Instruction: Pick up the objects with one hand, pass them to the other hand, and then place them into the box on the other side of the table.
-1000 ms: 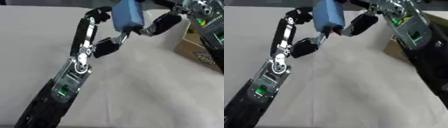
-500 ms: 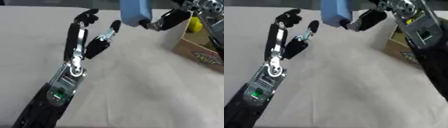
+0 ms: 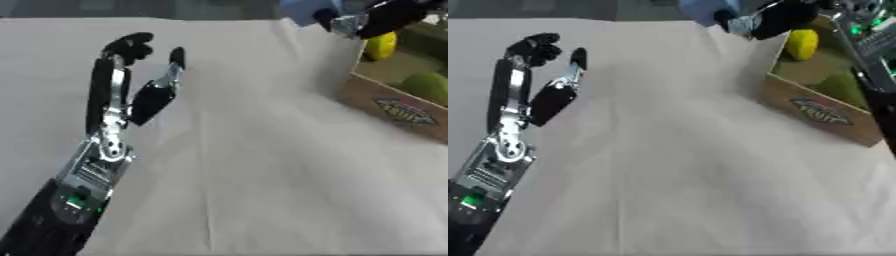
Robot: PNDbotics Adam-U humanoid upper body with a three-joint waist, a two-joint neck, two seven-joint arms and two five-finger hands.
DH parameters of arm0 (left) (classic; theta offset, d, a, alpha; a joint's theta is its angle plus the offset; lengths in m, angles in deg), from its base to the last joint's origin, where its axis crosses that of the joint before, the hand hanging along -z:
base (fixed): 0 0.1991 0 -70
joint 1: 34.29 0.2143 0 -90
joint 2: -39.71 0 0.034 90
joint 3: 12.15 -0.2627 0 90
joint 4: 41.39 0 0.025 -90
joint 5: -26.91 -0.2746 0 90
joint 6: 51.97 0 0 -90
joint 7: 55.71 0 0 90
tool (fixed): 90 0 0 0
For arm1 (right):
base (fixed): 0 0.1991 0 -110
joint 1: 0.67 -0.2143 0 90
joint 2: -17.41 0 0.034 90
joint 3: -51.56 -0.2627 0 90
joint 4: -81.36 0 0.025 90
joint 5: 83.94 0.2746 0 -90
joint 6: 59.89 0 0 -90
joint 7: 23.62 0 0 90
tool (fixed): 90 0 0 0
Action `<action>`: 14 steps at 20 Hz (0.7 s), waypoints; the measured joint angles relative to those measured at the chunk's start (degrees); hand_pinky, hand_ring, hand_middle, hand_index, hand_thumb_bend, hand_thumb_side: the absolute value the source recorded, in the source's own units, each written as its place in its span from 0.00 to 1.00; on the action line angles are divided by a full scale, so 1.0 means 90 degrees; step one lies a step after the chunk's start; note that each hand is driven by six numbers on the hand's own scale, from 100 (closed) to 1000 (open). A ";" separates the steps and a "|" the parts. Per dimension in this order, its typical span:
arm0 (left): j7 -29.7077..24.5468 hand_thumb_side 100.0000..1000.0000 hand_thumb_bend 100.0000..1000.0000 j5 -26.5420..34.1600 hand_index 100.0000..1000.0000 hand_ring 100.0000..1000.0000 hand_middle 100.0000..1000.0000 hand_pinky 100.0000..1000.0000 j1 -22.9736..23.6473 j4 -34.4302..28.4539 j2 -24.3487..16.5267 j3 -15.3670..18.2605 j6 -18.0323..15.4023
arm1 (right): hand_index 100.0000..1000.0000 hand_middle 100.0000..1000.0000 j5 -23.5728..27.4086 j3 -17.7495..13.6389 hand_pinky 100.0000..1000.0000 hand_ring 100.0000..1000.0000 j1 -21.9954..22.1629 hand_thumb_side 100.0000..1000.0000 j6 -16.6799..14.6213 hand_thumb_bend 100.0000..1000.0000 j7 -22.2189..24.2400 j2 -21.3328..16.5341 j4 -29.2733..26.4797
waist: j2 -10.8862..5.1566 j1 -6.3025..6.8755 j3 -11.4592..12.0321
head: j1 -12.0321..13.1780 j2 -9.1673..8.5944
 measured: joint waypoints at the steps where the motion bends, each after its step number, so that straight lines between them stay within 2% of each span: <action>1: -0.0018 0.58 0.22 0.0030 0.77 0.67 0.57 0.77 0.0024 -0.0110 -0.0108 0.0054 0.0045 | 0.58 0.63 0.0093 -0.0135 0.92 0.74 0.0153 0.00 0.0084 0.00 -0.0060 -0.0109 -0.0028 | 0.0000 0.0024 0.0002 | -0.0032 0.0000; 7: -0.0066 0.57 0.21 0.0144 0.77 0.67 0.57 0.77 0.0244 -0.0824 -0.0830 0.0469 0.0301 | 0.59 0.65 0.0669 -0.0864 0.94 0.74 0.0918 0.02 0.0453 0.00 -0.0397 -0.0746 -0.0070 | 0.0000 0.0087 -0.0001 | -0.0114 -0.0002; 10: 0.0005 0.56 0.20 0.0228 0.77 0.67 0.58 0.77 0.0335 -0.1052 -0.1128 0.0693 0.0378 | 0.60 0.66 0.0997 -0.1147 0.95 0.74 0.1186 0.07 0.0546 0.00 -0.0511 -0.0979 -0.0034 | 0.0000 0.0127 0.0001 | -0.0146 -0.0004; 14: 0.0258 0.56 0.20 0.0403 0.76 0.67 0.58 0.77 0.0493 -0.1124 -0.1358 0.0968 0.0302 | 0.61 0.67 0.1372 -0.1485 0.96 0.75 0.1450 0.09 0.0555 0.00 -0.0686 -0.1166 0.0132 | 0.0000 0.0145 0.0005 | -0.0166 -0.0008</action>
